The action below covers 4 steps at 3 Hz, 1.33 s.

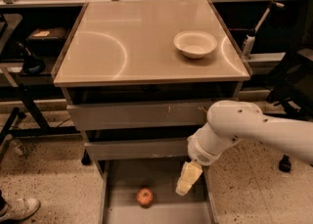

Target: Pick apple from bottom drawer and place on counter

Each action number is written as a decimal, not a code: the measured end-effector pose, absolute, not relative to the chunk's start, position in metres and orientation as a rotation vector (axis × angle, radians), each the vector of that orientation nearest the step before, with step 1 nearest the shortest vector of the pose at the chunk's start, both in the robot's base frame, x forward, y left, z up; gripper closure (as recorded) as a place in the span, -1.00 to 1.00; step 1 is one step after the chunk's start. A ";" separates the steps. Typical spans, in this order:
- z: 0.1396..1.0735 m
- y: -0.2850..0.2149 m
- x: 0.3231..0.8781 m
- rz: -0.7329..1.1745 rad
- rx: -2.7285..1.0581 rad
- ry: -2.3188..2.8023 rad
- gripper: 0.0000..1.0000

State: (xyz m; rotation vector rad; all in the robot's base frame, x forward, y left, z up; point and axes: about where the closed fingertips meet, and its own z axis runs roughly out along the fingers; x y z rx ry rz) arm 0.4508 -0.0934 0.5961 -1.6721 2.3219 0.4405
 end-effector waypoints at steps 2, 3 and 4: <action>0.562 -0.090 0.448 0.484 -1.651 2.363 -1.00; 0.511 -0.082 0.453 0.565 -1.605 2.397 -1.00; 0.454 -0.076 0.452 0.676 -1.559 2.446 -1.00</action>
Offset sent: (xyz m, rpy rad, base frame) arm -0.0064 0.0081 -0.0866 0.0172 0.1086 -0.0554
